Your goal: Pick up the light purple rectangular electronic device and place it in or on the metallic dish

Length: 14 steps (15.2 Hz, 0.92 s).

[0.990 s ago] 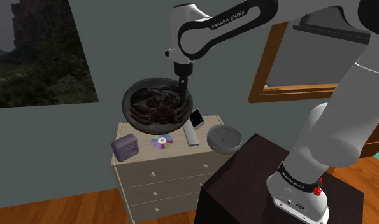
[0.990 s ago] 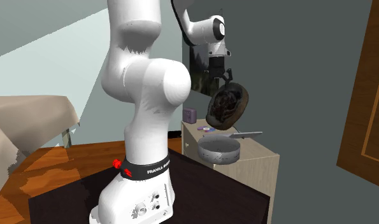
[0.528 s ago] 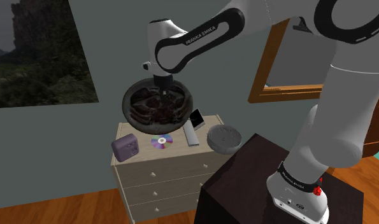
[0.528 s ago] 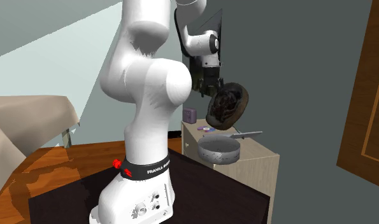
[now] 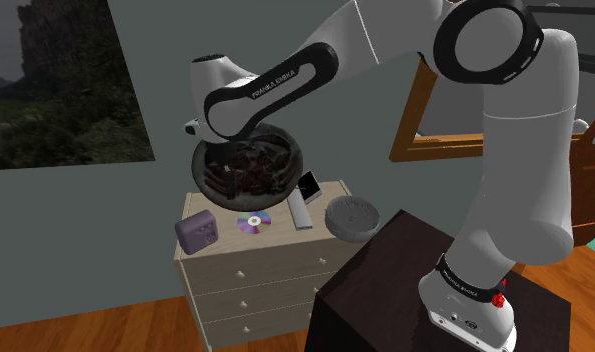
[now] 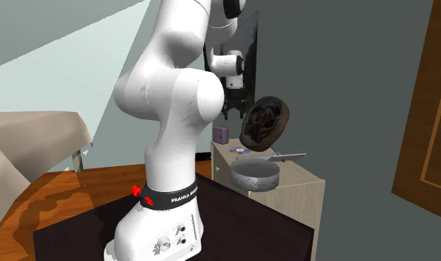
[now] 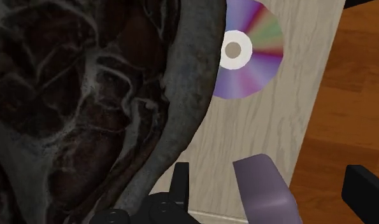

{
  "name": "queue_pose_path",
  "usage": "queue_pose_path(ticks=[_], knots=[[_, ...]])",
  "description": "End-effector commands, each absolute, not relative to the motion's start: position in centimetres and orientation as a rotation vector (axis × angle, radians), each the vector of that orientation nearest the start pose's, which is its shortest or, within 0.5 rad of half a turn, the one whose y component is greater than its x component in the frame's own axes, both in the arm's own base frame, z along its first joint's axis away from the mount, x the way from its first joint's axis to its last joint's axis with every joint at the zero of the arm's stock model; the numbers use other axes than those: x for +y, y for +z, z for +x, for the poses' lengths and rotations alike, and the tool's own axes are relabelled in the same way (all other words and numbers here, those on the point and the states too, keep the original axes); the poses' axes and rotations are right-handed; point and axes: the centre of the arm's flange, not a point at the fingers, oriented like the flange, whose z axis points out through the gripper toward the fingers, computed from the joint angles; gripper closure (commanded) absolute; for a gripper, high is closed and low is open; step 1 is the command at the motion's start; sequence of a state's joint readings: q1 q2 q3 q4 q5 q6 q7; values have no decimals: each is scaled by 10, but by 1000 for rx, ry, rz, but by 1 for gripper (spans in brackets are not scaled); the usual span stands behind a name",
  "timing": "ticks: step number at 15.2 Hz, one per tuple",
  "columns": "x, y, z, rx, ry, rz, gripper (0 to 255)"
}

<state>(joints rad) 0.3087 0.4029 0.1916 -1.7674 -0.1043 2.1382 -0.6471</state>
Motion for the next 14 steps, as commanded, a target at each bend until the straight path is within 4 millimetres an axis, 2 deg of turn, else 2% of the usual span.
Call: queue_pose_path(ticks=[1, 8, 14], knots=[[320, 326, 577, -1839, 39, -2550, 0], [400, 287, 578, -2065, 39, -2337, 0], [400, 255, 577, -2066, 39, -2337, 0]])
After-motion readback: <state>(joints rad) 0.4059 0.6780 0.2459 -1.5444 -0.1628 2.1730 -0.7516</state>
